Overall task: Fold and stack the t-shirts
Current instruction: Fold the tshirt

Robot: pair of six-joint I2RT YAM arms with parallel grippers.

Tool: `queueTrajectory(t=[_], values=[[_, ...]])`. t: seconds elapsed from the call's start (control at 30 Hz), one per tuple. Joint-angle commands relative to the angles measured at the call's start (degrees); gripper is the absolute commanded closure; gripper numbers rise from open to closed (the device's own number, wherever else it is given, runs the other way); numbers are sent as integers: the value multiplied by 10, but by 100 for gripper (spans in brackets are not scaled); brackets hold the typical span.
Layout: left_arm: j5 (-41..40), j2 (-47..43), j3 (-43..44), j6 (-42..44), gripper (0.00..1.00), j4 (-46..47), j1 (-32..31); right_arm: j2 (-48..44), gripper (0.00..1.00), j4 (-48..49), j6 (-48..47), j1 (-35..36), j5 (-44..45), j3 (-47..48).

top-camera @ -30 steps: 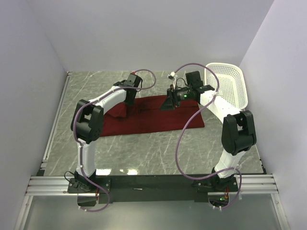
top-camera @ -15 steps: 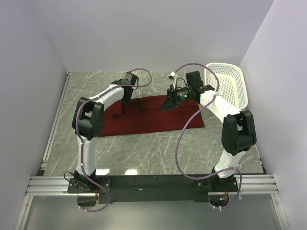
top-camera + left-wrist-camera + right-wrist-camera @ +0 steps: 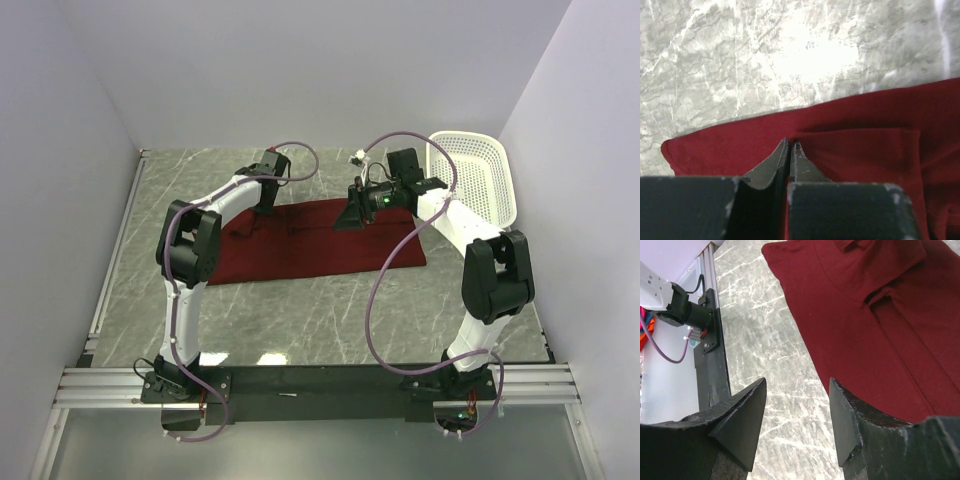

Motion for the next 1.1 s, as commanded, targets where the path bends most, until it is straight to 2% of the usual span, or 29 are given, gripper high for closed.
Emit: queueTrajectory(t=[0.0, 0.87, 1.03, 1.07], values=[[-22, 6, 23, 12, 97, 17, 2, 7, 40, 4, 1, -6, -17, 13], [-27, 23, 49, 29, 95, 39, 6, 16, 39, 3, 2, -6, -20, 14], [-34, 26, 53, 29, 84, 40, 6, 18, 39, 1, 1, -6, -20, 15], [-35, 26, 54, 28, 79, 41, 6, 18, 39, 1, 1, -7, -21, 15]])
